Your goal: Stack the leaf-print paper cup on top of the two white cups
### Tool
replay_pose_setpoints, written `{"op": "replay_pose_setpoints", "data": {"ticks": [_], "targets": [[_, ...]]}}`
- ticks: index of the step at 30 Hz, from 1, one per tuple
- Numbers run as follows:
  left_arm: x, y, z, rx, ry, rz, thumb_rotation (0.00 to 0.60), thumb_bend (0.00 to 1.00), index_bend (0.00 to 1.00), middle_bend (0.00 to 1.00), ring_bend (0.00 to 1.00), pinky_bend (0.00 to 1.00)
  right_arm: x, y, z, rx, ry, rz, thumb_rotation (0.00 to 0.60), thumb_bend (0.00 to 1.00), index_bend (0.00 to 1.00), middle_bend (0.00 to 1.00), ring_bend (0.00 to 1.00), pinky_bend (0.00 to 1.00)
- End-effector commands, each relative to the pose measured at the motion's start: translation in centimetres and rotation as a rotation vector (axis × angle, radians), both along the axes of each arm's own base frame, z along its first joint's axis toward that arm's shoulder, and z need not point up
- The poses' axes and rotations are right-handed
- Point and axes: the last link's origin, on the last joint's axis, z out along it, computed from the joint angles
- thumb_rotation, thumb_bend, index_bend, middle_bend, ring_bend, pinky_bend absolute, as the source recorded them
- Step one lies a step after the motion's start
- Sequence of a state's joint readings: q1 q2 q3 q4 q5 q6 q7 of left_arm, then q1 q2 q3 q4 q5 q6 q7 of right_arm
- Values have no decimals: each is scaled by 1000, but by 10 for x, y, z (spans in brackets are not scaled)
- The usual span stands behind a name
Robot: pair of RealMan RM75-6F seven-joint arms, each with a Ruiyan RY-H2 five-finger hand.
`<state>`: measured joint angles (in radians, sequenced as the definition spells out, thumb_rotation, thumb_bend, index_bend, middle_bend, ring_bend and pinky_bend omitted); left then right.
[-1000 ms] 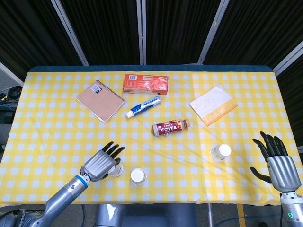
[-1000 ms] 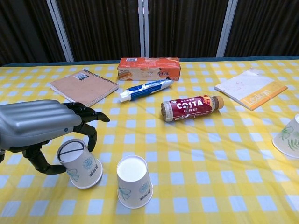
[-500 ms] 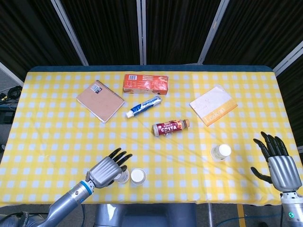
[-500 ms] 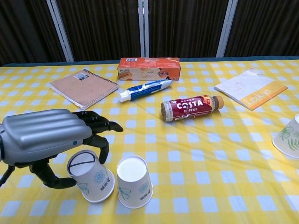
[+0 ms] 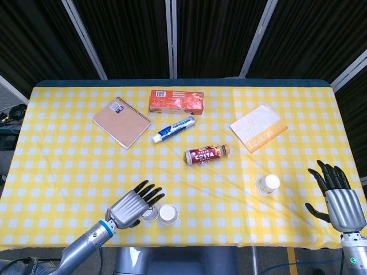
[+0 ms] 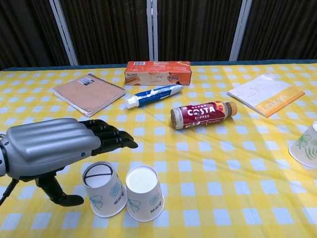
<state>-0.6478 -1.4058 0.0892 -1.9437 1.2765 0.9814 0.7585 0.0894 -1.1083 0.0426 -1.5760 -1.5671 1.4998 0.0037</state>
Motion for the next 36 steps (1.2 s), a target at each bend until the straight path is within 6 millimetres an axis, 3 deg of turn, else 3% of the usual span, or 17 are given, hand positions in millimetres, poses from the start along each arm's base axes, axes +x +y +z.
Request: {"op": "replay_pose_setpoints", "data": {"ticks": [1, 9, 21, 27, 36], "targets": [[-2, -1, 6, 4, -28, 11, 600, 237, 0, 0, 0, 0, 0, 0, 0, 4, 4, -2, 600, 90, 184, 0, 0, 21], [-27, -4, 43, 149, -93, 45, 600, 237, 0, 0, 0, 0, -1, -1, -2, 14, 4, -10, 600, 90, 183, 0, 0, 21], [-103, -21, 112, 398, -168, 169, 600, 237, 0, 0, 0, 0, -1, -6, -17, 87, 6, -11, 600, 90, 164, 0, 0, 21], [-129, -27, 137, 470, -203, 224, 600, 237, 0, 0, 0, 0, 9, -30, -33, 201, 22, -21, 600, 91, 165, 0, 0, 21], [-134, -25, 146, 489, -211, 225, 600, 237, 0, 0, 0, 0, 25, -71, -54, 273, 65, -88, 600, 91, 165, 0, 0, 21]]}}
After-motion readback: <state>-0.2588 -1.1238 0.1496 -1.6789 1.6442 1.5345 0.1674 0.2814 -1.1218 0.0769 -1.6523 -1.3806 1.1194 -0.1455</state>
